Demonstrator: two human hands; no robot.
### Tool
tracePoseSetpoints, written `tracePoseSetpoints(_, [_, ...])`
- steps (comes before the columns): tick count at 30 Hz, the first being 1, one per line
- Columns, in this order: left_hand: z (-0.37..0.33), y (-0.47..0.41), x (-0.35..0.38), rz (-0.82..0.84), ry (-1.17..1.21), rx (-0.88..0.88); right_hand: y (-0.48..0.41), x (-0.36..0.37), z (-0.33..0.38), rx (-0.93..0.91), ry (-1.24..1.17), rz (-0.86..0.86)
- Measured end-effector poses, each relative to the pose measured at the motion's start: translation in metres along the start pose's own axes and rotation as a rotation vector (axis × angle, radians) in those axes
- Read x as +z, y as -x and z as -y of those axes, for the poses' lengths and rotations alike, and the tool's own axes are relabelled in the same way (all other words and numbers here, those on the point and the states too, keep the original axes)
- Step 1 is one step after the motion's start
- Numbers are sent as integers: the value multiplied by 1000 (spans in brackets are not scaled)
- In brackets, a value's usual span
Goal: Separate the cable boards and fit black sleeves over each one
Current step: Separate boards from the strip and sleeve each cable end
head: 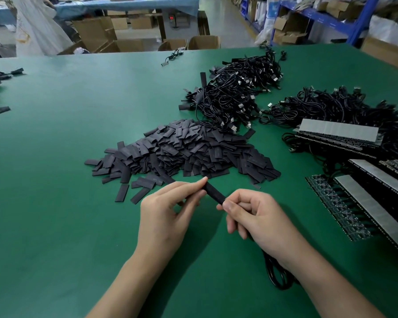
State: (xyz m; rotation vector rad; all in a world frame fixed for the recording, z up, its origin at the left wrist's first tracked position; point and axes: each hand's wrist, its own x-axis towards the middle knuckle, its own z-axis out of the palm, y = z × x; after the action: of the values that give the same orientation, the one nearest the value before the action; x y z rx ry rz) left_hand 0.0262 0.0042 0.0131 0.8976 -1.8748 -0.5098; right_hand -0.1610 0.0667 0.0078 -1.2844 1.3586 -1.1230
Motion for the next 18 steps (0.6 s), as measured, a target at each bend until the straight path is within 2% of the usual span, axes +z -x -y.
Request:
tracePoseSetpoints(5, [-1,0,-2,-25,97,-94,0,1,-2,-9,-25,18])
tracePoseSetpoints(15, [6,-1,1,-1,-74,97,-1,0,-5,-9,22,29])
tracePoseSetpoints(18, [5,-1,1,6,-38,82,-1,1,-5,-3,34,28])
